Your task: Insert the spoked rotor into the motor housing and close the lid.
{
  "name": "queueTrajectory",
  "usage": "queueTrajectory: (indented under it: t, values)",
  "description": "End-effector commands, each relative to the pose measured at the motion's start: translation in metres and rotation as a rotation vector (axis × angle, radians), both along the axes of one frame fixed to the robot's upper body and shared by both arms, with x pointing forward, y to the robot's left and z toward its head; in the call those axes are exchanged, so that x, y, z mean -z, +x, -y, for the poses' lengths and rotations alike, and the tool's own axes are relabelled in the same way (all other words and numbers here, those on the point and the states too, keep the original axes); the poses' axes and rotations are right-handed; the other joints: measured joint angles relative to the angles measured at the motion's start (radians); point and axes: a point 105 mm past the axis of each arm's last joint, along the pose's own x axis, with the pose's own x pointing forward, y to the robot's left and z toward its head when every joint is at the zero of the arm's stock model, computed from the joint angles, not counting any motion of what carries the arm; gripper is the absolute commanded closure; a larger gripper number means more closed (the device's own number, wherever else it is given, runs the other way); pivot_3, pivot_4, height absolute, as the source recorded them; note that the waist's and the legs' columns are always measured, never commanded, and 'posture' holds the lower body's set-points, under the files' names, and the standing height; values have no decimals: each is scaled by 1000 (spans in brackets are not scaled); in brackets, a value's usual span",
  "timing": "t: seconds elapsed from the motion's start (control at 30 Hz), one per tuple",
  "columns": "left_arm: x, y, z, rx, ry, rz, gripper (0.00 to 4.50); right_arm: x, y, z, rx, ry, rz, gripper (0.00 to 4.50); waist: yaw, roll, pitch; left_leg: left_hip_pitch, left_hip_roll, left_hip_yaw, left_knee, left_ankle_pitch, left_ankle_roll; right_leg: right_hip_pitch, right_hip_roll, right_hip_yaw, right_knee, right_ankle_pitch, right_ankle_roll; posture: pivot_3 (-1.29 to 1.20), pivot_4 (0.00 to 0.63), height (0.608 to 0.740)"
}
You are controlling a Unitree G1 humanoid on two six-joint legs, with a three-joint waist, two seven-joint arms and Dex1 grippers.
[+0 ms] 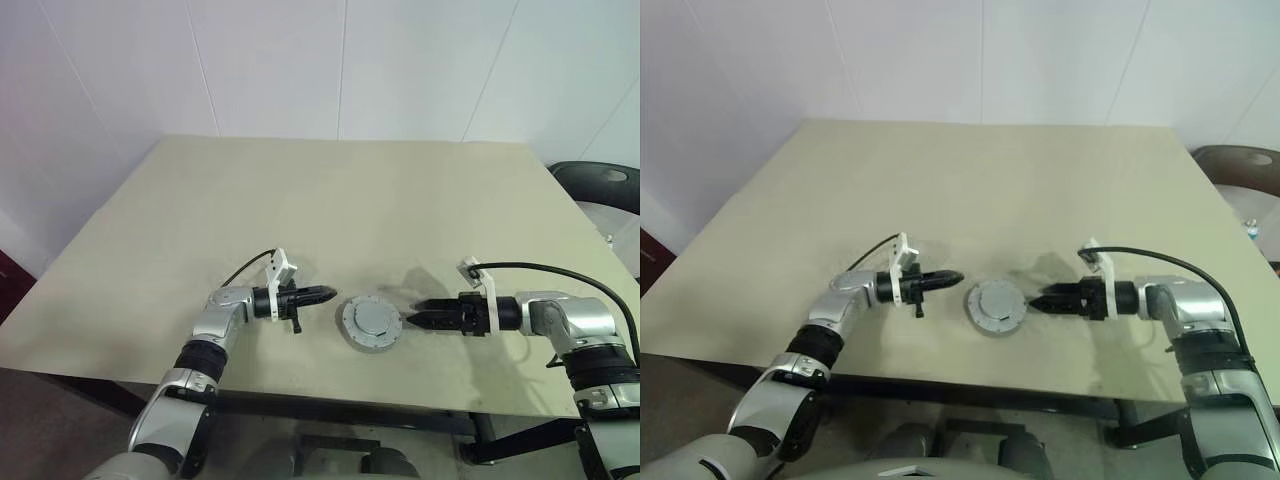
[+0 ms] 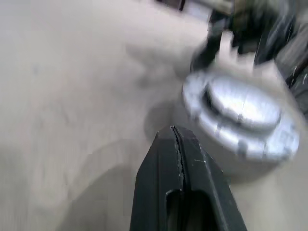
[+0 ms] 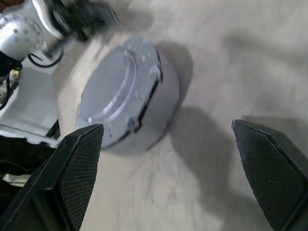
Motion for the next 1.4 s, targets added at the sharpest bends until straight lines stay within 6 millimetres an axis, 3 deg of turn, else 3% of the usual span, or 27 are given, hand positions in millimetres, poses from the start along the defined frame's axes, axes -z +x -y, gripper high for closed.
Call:
queueTrajectory:
  t: [0.03, 0.23, 0.37, 0.47, 0.53, 0.67, 0.8, 1.13, 1.23, 1.3, 1.4]
  values:
    - [-29, 2, 11, 45, -86, 46, 4500, -8, -10, -1, -48, 36, -18, 38, 1, 0, 0, 0, 0, 0, 0, 0, 0, 0, 0, 0, 0, 0, 0, 0, 0, 740]
    - [-42, -8, 35, 151, -105, 59, 4500, -11, -27, -9, -99, 96, -83, 38, 0, -1, 1, 0, -1, 0, 1, 0, 0, 1, 0, 0, 0, 0, 0, 0, 0, 740]
    - [-15, -20, 48, 248, 96, 78, 4500, -16, -40, -24, -141, 163, -133, 38, -1, -1, 1, 0, -1, 0, 2, 0, 0, 1, 0, 0, 0, 0, 0, 0, 0, 740]
    - [14, -21, 49, 276, 310, 138, 4500, -14, -30, -32, -101, 125, -92, 38, -2, -1, 1, 1, -1, 1, 2, 0, 0, 2, 1, 0, 1, 1, 0, 0, 0, 740]
    - [21, -21, 49, 287, 365, 165, 4500, -5, -20, -31, -49, 22, -58, 38, 2, -2, 0, 1, 0, 1, 2, 1, -1, 2, 1, 0, 1, 1, -1, 0, 0, 740]
    - [15, -22, 52, 300, 351, 184, 4500, -8, 0, -35, 28, -66, -34, 38, 1, -1, 0, 3, 0, 1, 6, 1, -1, 5, 2, 0, 1, 2, -1, 0, 0, 740]
    - [17, -21, 51, 296, 353, 187, 4500, -11, 0, -43, 10, -81, -43, 38, 2, -2, 0, 3, 0, 0, 8, 1, -1, 7, 2, 0, 1, 3, 0, 0, 0, 740]
    - [16, -14, 41, 308, 412, 222, 4500, -28, -34, -95, -203, 119, -214, 38, -25, -2, 0, 3, 1, 0, 14, 0, 0, 5, 3, 0, 10, 3, 1, 0, 0, 740]
    - [13, -7, 37, 305, 442, 248, 4500, -29, -18, -111, -152, 141, -213, 38, -53, -4, 1, 7, 4, 2, 15, 0, 0, 8, 5, 1, 11, 4, 0, 0, 0, 740]
    - [10, -3, 36, 303, 450, 258, 4500, -23, 2, -121, -61, 129, -205, 38, -73, -5, 3, 11, 5, 2, 15, 0, 0, 8, 6, 1, 12, 5, -3, 0, 0, 740]
    - [7, 2, 34, 307, 469, 278, 4500, -9, 14, -129, -23, 30, -134, 38, -83, -4, 4, 17, 6, 2, 14, 0, -1, 7, 7, 0, 13, 10, -1, 0, 0, 740]
